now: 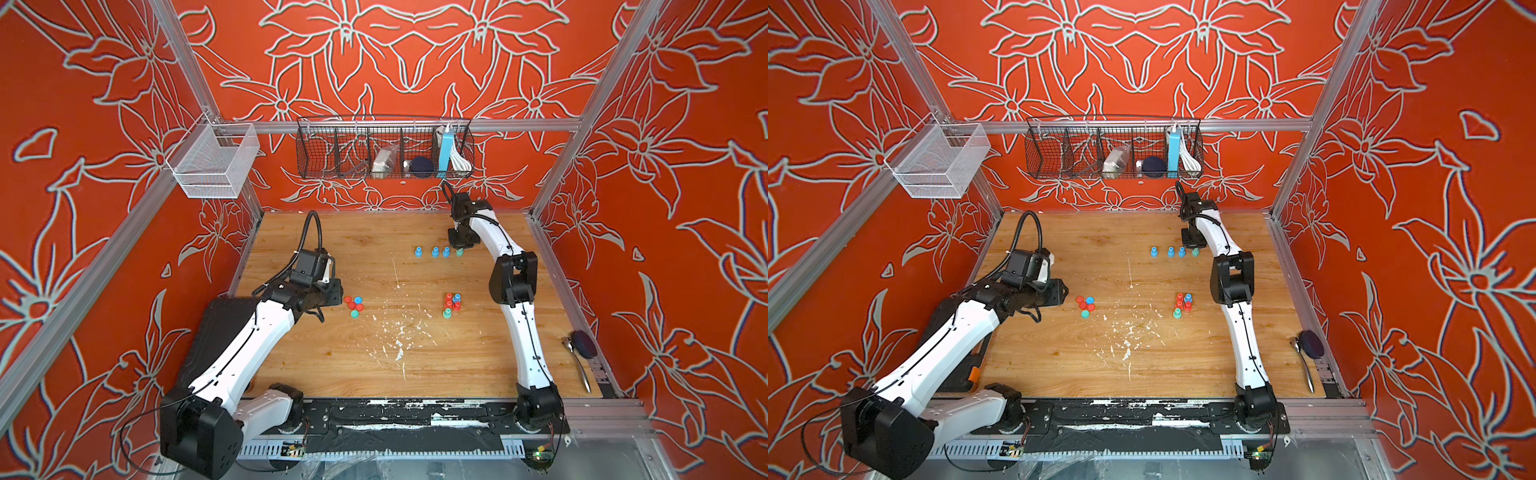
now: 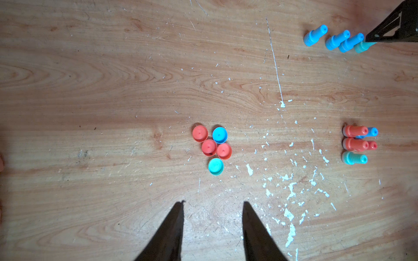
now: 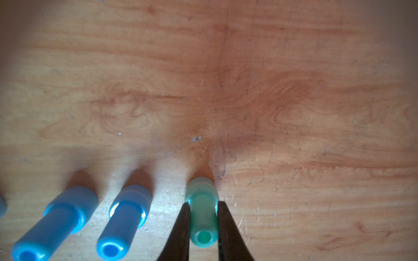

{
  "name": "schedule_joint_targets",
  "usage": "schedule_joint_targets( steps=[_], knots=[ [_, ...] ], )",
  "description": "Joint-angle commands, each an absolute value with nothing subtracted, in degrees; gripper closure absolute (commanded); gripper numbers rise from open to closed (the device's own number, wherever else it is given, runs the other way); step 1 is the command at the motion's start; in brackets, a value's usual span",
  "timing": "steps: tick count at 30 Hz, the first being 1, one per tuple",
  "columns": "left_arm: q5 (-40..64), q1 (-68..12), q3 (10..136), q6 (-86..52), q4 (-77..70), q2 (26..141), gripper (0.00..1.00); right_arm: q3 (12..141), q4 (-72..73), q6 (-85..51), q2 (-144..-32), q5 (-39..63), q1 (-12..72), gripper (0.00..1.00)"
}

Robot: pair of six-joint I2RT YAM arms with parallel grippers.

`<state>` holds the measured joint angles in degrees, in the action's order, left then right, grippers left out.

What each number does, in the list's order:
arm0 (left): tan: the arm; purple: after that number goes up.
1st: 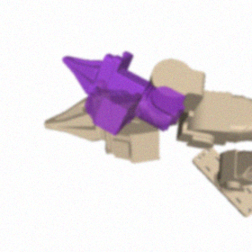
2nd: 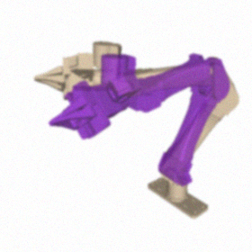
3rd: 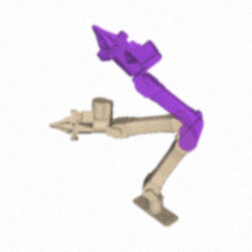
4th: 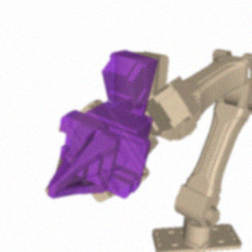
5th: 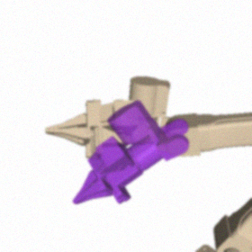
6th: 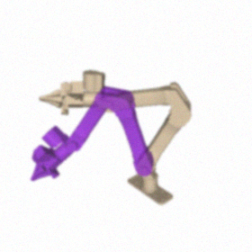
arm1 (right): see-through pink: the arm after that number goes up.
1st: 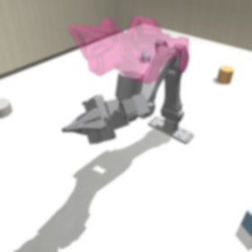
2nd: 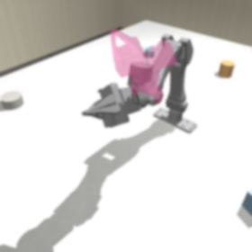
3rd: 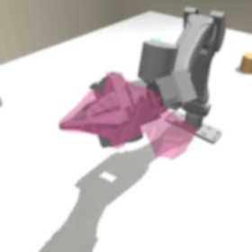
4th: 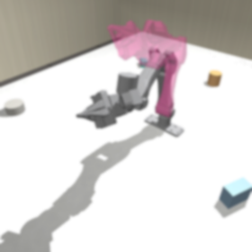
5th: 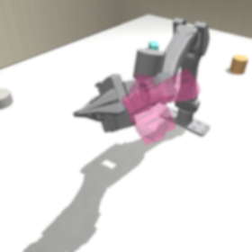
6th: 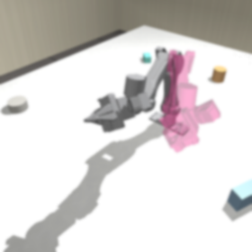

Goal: Close the stamp cap
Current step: Place the stamp at the center of the board.

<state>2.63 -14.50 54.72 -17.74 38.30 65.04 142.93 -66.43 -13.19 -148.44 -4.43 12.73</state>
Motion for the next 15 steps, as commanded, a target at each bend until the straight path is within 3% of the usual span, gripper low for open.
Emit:
schedule_joint_targets(
  steps=[1, 15],
  knots=[
    [2.63, -13.98, 55.07, -16.61, 38.32, 65.00, 0.57, 142.56, -68.66, -13.38, -152.23, -4.61, 12.21, 0.90],
    [2.64, -13.80, 55.17, -16.44, 38.33, 65.04, 0.57, 145.16, -69.22, -13.70, -152.95, -3.91, 12.18, 0.87]
  ],
)
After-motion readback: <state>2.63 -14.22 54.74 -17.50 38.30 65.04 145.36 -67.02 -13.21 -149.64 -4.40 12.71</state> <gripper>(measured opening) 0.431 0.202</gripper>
